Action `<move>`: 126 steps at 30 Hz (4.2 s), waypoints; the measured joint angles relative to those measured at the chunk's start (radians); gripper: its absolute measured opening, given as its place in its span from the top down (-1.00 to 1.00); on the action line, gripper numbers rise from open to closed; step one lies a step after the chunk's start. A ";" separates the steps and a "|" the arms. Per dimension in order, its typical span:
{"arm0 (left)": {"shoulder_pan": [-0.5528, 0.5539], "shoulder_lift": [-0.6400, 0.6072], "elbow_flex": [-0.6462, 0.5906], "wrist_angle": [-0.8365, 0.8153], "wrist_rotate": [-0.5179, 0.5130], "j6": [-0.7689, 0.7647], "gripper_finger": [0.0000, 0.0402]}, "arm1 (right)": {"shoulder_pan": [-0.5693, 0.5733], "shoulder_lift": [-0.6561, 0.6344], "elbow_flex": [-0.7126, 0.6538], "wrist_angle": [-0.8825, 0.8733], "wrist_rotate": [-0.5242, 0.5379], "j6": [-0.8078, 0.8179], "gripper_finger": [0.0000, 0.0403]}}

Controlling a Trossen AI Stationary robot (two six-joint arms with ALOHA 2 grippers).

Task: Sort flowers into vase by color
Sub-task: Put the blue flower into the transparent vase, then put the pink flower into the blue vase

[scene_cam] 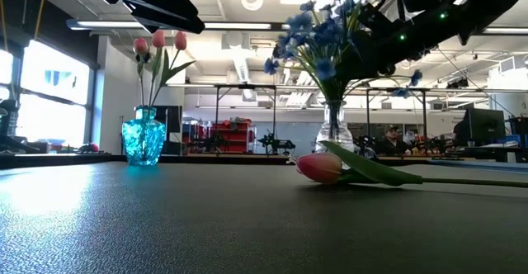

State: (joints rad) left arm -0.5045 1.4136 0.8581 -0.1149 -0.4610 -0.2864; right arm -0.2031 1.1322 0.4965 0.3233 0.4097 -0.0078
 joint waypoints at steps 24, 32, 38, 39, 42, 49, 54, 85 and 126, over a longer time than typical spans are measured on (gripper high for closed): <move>0.001 0.000 0.000 -0.001 -0.024 0.000 0.39 | 0.001 -0.221 0.000 -0.223 -0.178 0.001 -0.32; 0.001 0.000 0.000 -0.001 -0.024 0.000 0.39 | 0.001 -0.315 0.000 -0.301 -0.293 -0.050 -0.32; 0.001 0.000 0.000 -0.001 -0.025 0.000 0.39 | 0.056 -0.390 0.000 -0.347 -0.413 -0.080 -0.32; 0.001 0.000 0.000 -0.001 -0.028 0.000 0.39 | 0.075 -0.402 0.000 -0.357 -0.413 -0.079 -0.32; 0.001 0.000 0.000 -0.001 -0.044 0.000 0.39 | 0.147 -0.434 0.000 -0.397 -0.411 -0.055 -0.28; 0.001 0.000 0.000 0.000 -0.064 -0.001 0.39 | 0.369 -0.459 0.000 -0.486 -0.310 0.070 -0.08; 0.001 0.000 0.000 0.003 -0.093 -0.001 0.39 | 0.584 -0.399 0.000 -0.501 -0.122 0.197 0.07; 0.044 0.000 0.000 0.003 -0.120 -0.050 0.39 | 0.829 0.576 0.377 -0.726 0.160 0.692 0.29; -0.026 0.000 -0.006 0.004 -0.152 -0.045 0.39 | 0.879 0.580 -0.219 1.250 0.181 -0.037 0.99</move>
State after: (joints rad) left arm -0.5305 1.4136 0.8524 -0.1111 -0.6127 -0.3317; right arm 0.6754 1.7126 0.2776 1.5734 0.5903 -0.0446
